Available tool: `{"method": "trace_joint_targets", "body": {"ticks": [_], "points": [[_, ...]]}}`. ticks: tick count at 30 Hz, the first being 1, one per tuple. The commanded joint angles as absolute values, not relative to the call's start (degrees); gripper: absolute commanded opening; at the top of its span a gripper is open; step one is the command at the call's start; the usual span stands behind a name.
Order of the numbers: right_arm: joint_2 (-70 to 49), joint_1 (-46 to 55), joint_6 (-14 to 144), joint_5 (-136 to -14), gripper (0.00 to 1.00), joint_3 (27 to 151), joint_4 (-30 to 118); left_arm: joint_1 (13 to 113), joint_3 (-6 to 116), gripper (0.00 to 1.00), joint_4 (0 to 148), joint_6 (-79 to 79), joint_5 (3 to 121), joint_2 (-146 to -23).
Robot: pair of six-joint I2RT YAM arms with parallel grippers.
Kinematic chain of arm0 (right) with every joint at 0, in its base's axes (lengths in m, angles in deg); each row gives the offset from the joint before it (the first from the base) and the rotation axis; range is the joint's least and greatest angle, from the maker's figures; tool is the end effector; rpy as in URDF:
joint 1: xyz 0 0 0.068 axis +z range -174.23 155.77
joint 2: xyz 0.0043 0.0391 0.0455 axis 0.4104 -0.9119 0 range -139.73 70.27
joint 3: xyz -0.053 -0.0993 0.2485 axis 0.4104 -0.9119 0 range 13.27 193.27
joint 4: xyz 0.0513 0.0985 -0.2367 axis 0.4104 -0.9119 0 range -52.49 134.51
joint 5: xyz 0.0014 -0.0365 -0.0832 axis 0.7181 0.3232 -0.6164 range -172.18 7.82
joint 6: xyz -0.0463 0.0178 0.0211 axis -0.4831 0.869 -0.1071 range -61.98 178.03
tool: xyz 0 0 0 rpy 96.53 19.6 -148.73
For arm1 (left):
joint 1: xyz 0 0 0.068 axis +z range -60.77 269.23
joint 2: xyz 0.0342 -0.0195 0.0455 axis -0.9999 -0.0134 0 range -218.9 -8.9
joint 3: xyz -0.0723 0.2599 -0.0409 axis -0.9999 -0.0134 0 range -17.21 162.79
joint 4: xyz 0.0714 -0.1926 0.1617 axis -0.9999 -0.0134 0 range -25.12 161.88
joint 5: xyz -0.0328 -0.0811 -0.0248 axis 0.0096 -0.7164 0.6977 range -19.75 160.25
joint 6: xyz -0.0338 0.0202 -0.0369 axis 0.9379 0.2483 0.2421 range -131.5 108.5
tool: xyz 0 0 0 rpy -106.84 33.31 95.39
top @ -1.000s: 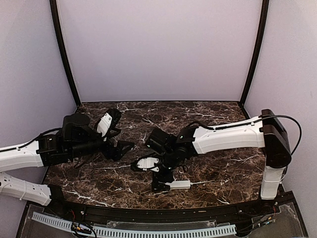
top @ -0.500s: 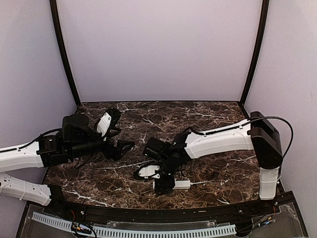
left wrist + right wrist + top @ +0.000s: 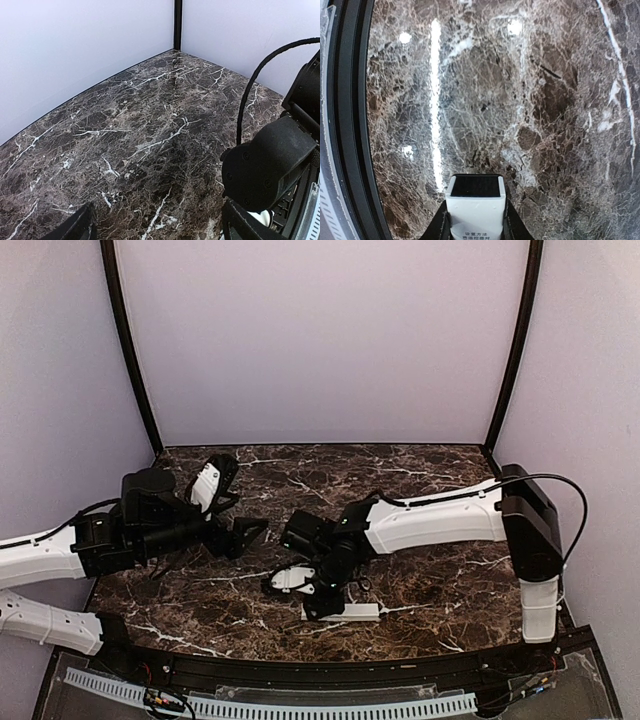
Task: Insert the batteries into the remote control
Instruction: Pick up the remote control from the center of the board, then pass from the right arm to the left
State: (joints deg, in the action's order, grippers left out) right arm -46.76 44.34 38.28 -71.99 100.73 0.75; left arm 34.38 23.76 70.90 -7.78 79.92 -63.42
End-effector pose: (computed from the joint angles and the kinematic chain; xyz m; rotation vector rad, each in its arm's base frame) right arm 0.1454 0.3876 0.1755 -2.0628 2.0693 0.4140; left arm 0.1342 -0.1801 0.3020 0.6905 1.7247 -0.5652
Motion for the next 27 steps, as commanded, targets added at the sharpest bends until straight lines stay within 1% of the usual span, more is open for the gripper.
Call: {"method": "trace_joint_targets", "body": {"ticks": [1, 7, 9, 12, 13, 16, 17, 18, 21, 23, 27], "points": [[-41.81, 44.57, 39.59, -70.25, 0.08, 104.22, -0.18, 34.74, 23.1, 0.85, 71.7, -7.73, 81.05, -61.29], [-31.75, 42.18, 44.8, -68.76, 0.03, 103.54, 4.77, 34.67, 22.03, 0.83, 71.56, -7.9, 81.09, -58.16], [-27.24, 39.81, 48.42, -66.94, 0.03, 102.16, 8.85, 34.73, 20.68, 0.83, 74.77, -8.64, 79.95, -56.39], [-19.98, 36.39, 54.03, -62.54, 0.01, 99.33, 18.06, 34.7, 19.44, 0.82, 80.22, -9.97, 73.23, -55.03], [-17.63, 35.5, 55.65, -60.39, 0.0, 98.02, 21.9, 34.72, 19.4, 0.82, 81.23, -10.61, 68.47, -55.21], [-11.69, 34.3, 59.68, -54.7, 0.0, 93.71, 36.61, 34.59, 20.65, 0.81, 85.81, -11.13, 58.38, -58.56], [-10.44, 34.23, 60.3, -53.81, 0.0, 92.79, 40.02, 34.57, 22.03, 0.81, 86.58, -11.14, 53.66, -59.48], [-9.58, 34.28, 60.88, -53.22, 0.0, 92.37, 42.6, 34.63, 22.75, 0.84, 88.16, -10.93, 51.63, -61.45], [-8.37, 34.26, 62.25, -51.24, 0.0, 91.39, 49.41, 34.58, 26.49, 0.86, 95.05, -7.95, 43.89, -65.98], [-8.25, 34.24, 63.87, -49.25, 0.0, 89.49, 54.2, 34.54, 28.87, 0.87, 98.74, -4.79, 41.01, -71.48], [-9.11, 34.28, 68.19, -46.59, 0.0, 87.8, 60.72, 34.54, 32.79, 0.87, 102.9, 0.61, 38.65, -77.22]]}}
